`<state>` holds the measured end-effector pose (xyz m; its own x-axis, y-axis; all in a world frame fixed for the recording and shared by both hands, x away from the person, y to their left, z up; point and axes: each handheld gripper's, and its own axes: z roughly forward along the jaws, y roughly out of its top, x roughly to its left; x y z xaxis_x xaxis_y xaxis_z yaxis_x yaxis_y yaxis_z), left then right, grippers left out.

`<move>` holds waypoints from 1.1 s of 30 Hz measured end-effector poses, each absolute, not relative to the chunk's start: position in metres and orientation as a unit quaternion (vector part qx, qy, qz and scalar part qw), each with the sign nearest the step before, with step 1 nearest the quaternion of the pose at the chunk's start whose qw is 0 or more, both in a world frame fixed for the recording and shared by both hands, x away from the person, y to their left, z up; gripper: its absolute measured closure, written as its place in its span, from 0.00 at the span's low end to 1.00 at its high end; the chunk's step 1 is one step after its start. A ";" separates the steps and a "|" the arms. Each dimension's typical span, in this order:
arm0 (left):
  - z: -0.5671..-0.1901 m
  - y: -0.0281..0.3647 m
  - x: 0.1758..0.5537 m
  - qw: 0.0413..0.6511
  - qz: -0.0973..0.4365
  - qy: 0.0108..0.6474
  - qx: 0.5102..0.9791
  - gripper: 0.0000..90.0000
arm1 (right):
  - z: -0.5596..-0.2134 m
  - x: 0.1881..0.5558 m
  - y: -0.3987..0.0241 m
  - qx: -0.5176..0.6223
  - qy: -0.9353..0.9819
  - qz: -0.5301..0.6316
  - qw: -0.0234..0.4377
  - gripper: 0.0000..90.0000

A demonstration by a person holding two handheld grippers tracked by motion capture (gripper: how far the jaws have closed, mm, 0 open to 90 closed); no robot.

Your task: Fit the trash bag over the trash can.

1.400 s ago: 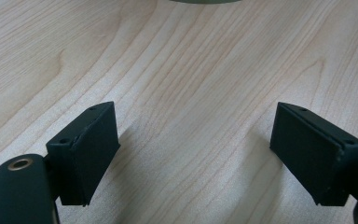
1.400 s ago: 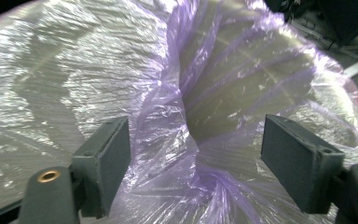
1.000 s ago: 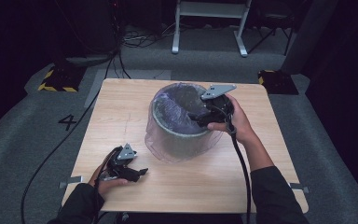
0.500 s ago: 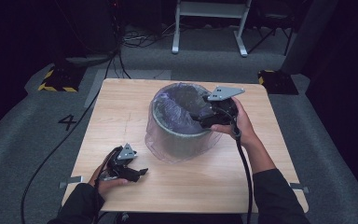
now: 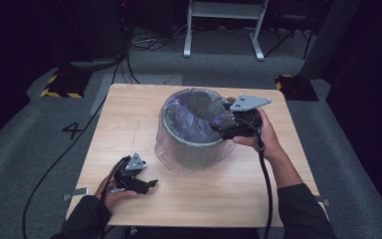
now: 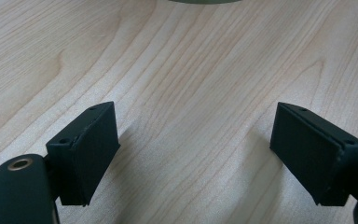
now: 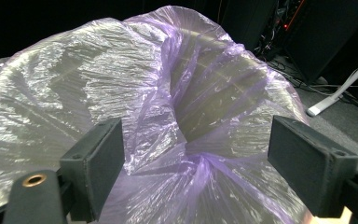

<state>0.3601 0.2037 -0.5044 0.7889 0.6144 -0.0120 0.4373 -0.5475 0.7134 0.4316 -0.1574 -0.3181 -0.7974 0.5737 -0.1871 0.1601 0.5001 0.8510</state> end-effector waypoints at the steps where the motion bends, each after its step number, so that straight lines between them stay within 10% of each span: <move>1: -0.504 0.204 0.360 0.367 0.121 0.301 0.872 0.16 | -0.317 0.431 -0.158 0.219 0.836 0.447 0.232 0.21; 33: -0.504 0.204 0.360 0.367 0.121 0.302 0.871 0.16 | -0.319 0.397 -0.188 0.208 0.837 0.441 0.247 0.21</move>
